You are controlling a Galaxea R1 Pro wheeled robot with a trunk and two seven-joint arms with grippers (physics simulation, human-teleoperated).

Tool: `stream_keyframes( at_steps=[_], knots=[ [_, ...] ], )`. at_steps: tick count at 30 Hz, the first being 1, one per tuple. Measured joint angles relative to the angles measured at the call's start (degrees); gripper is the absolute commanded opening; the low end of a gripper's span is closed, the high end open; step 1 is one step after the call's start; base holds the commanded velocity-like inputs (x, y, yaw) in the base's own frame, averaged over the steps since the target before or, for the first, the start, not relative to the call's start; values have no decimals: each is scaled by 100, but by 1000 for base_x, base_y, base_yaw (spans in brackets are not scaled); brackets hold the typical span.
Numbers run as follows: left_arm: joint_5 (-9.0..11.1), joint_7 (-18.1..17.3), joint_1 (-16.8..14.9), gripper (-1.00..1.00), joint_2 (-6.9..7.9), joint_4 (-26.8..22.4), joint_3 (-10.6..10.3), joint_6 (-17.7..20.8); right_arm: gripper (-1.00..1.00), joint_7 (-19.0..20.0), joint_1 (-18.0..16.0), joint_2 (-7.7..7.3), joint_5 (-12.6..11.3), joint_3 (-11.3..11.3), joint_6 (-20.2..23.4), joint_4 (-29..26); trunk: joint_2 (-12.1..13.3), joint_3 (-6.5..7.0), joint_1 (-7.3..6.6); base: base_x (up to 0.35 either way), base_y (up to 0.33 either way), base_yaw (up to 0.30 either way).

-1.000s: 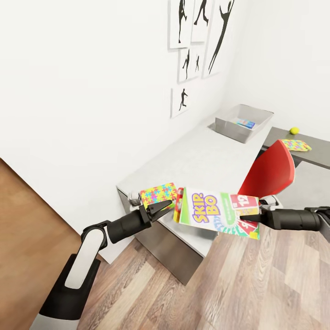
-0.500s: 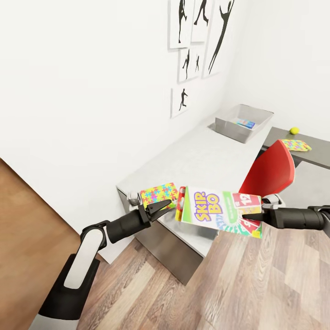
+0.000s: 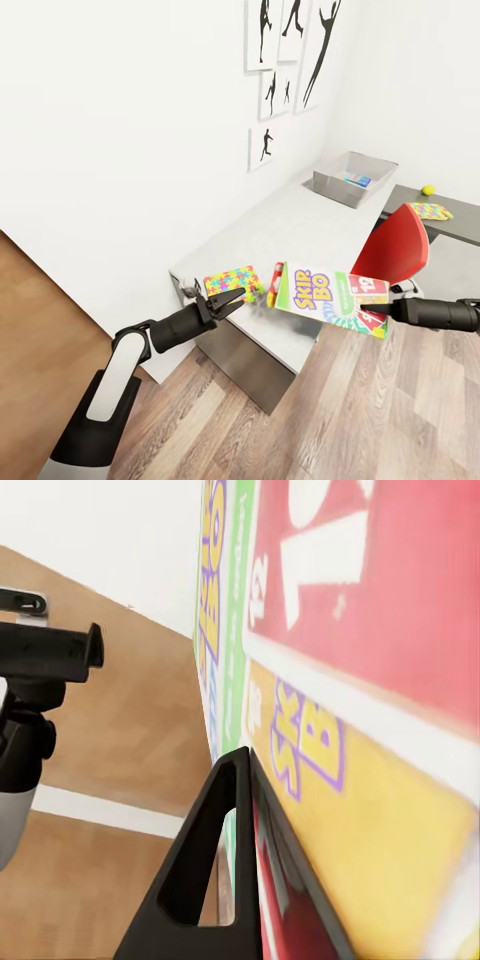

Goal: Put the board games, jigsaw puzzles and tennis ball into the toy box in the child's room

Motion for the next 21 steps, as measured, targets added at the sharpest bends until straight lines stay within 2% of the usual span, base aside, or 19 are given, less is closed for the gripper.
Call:
stream_keyframes(
  at_steps=[4, 7, 15, 21],
  knots=[
    [11, -4, 6, 100, 14, -29, 29, 32, -100, 5, -38, -32, -3, -14, -3, 129, 0, 0, 0, 0, 0, 0],
    [21, -6, 24, 100, 26, -44, 143, 58, -100, 7, -51, -115, -6, -19, -6, 173, 0, 0, 0, 0, 0, 0],
    [86, -12, 63, 100, 66, -137, 359, 112, -100, 28, -59, -216, -16, -33, -8, 213, 0, 0, 0, 0, 0, 0],
    [108, -10, 88, 100, 201, -167, 528, 171, -100, 228, -56, -300, -18, -39, -17, 223, 0, 0, 0, 0, 0, 0]
  ],
)
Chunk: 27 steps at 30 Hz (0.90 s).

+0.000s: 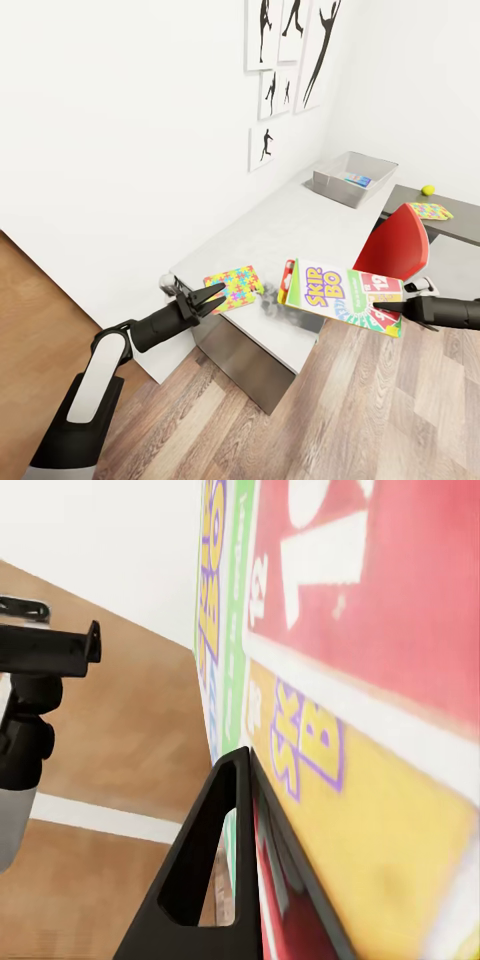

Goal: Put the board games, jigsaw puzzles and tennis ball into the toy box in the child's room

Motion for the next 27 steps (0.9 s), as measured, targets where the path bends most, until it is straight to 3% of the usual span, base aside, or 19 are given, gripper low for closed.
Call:
stream_keyframes(
  at_steps=[11, 27],
  knots=[
    [-9, 13, 121, 100, 145, 27, 249, 34, -100, 286, 5, -98, -16, -45, -8, 4, 0, 0, 0, 0, 0, 0],
    [-96, 56, 132, 100, 189, 262, 304, 28, -100, 525, 59, -115, -47, -259, -6, -70, 0, 0, 0, 0, 0, 0]
  ],
)
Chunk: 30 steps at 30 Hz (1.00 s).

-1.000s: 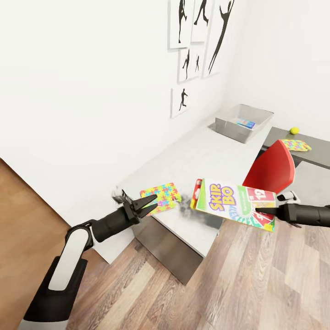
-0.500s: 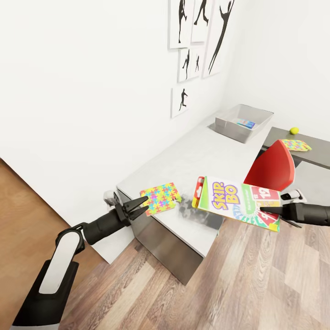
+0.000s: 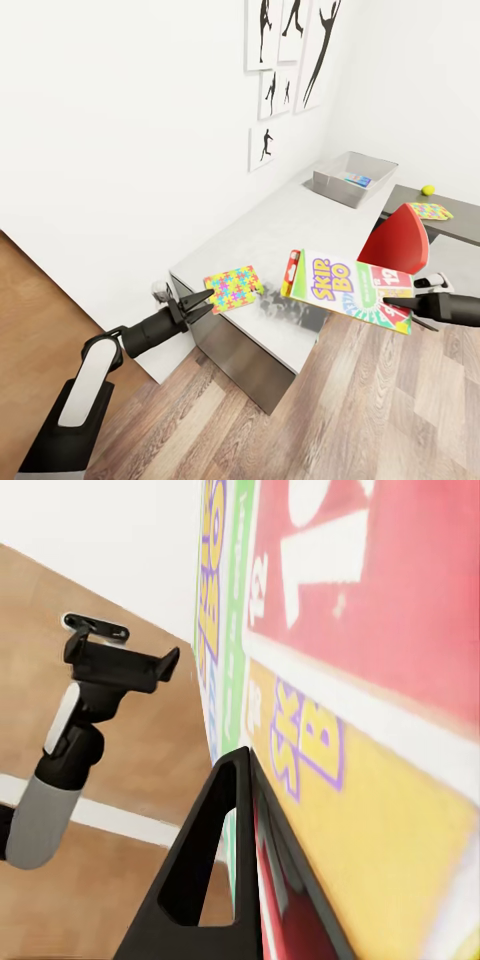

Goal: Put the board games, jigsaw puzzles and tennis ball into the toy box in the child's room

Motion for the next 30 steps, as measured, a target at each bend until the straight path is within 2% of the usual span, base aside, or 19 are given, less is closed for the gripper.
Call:
stream_keyframes(
  at_steps=[9, 24, 30],
  knots=[
    [-14, 37, -8, 100, 11, 307, -1, -11, -100, 191, 26, 44, 28, 13, -11, -219, 0, 0, 0, 0, 0, 0],
    [-22, 82, -62, 100, -32, 596, -40, -32, -100, 219, 57, 141, 63, 89, -17, -582, 0, 0, 0, 0, 0, 0],
    [-8, 178, -89, 100, -71, 678, -57, -49, -100, 210, 65, 319, 71, 291, -14, -721, 0, 0, 0, 0, 0, 0]
  ],
)
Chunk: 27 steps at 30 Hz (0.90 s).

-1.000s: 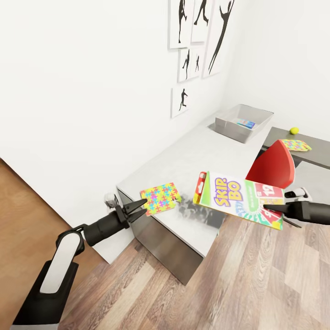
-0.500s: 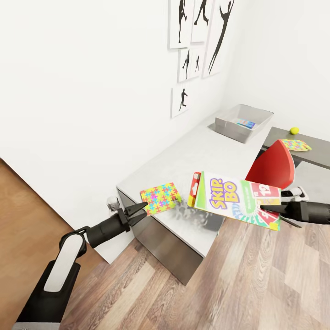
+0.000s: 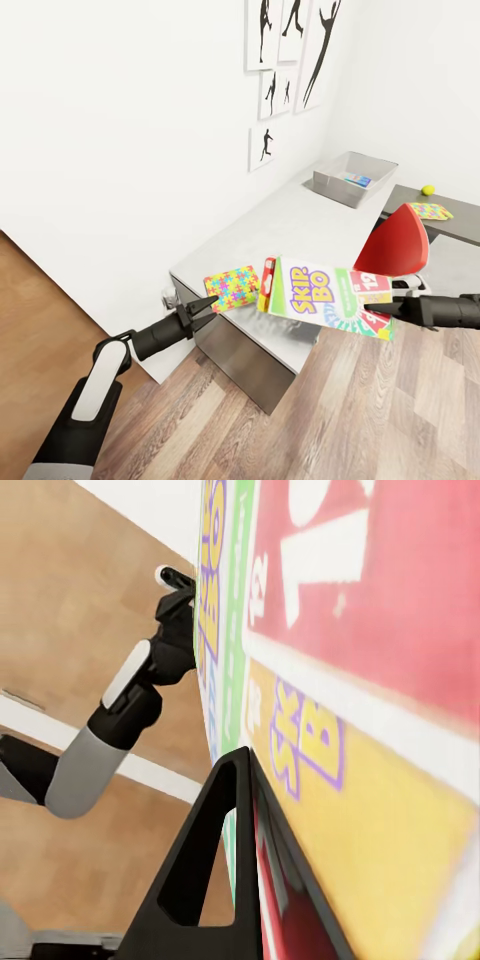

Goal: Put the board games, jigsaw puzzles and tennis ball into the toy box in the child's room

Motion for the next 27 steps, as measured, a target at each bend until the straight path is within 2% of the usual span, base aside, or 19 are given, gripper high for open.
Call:
stream_keyframes(
  at_steps=[4, 5, 11, 16, 21, 27],
  knots=[
    [8, 40, -39, 100, -17, 28, -19, -8, -100, -58, 2, 176, 40, 200, 0, -48, 0, 0, 0, 0, 0, 0],
    [8, 40, -39, 100, -17, 27, -19, -8, -100, -58, 0, 178, 36, 201, 1, -48, 0, 0, 0, 0, 0, 0],
    [11, 66, -74, 100, -39, 49, -38, -22, -100, -297, 2, 479, 208, 351, 13, -75, 0, 0, 0, 0, 0, 0],
    [8, 72, -83, 100, -72, 59, -43, -32, -100, -366, 2, 602, 289, 398, 28, -111, 0, 0, 0, 0, 0, 0],
    [-3, 75, -86, 100, -93, 63, -53, -37, -100, -394, 2, 657, 326, 516, 55, -147, 0, 0, 0, 0, 0, 0],
    [-242, 71, -101, 100, -115, 65, -250, -62, -100, -412, 0, 686, 341, 697, 77, -170, 0, 0, 0, 0, 0, 0]
  ],
)
